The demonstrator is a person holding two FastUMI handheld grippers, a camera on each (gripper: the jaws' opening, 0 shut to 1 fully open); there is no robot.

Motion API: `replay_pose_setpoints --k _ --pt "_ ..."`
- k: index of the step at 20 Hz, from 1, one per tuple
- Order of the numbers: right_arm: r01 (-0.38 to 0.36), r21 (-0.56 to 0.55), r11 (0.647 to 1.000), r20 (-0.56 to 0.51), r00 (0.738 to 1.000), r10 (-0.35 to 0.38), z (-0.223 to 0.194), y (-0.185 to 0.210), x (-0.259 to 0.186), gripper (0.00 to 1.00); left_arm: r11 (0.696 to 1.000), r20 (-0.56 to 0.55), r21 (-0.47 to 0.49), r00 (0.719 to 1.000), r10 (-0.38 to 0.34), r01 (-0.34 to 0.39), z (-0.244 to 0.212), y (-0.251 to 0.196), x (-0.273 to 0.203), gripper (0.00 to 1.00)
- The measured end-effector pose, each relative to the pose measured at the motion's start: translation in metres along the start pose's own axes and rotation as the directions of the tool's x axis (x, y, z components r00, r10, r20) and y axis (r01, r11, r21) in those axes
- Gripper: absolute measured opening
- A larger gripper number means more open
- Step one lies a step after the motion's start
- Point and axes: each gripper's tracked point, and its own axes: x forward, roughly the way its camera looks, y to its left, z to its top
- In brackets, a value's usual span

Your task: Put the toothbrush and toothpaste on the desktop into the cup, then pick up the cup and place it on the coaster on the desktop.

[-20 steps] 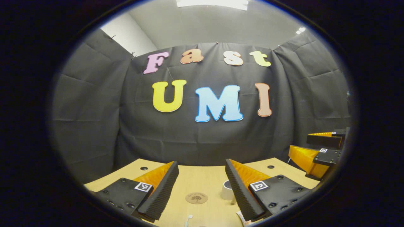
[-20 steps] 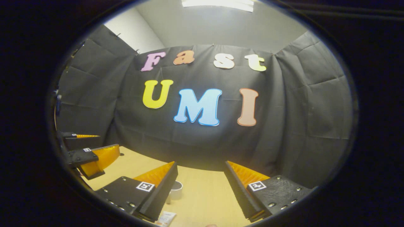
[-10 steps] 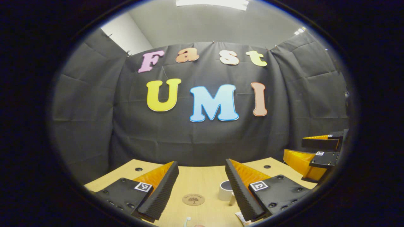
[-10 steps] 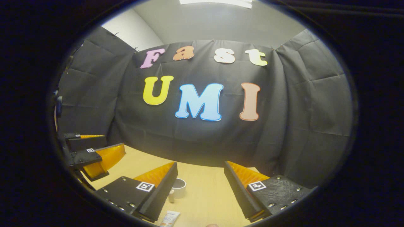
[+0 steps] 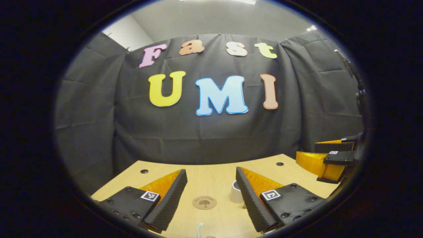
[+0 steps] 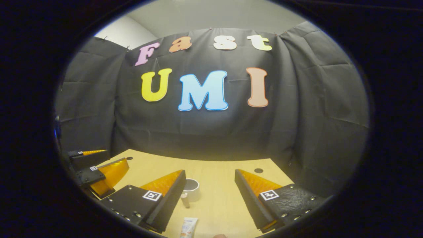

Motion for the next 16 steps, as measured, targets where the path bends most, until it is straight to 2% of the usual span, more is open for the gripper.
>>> replay_pose_setpoints --k 5,9,13,16 --pt "0.014 0.046 0.999 -0.170 0.985 -0.006 -0.030 0.003 0.013 0.92 0.999 -0.178 -0.041 0.984 -0.003 -0.004 -0.051 0.007 0.012 0.94" --pt "-0.017 0.030 0.999 -0.309 0.951 0.026 -0.065 0.012 0.016 0.93 0.998 -0.351 -0.065 0.936 -0.001 -0.023 -0.100 0.015 0.020 0.96" --pt "-0.045 0.021 0.999 -0.480 0.876 0.050 -0.103 0.024 0.017 0.93 0.997 -0.493 -0.071 0.870 -0.010 -0.029 -0.139 0.015 0.024 0.96" --pt "-0.075 0.041 0.996 -0.592 0.801 0.085 -0.128 0.038 0.012 0.92 0.996 -0.605 -0.084 0.795 -0.034 -0.022 -0.166 0.014 0.016 0.96"
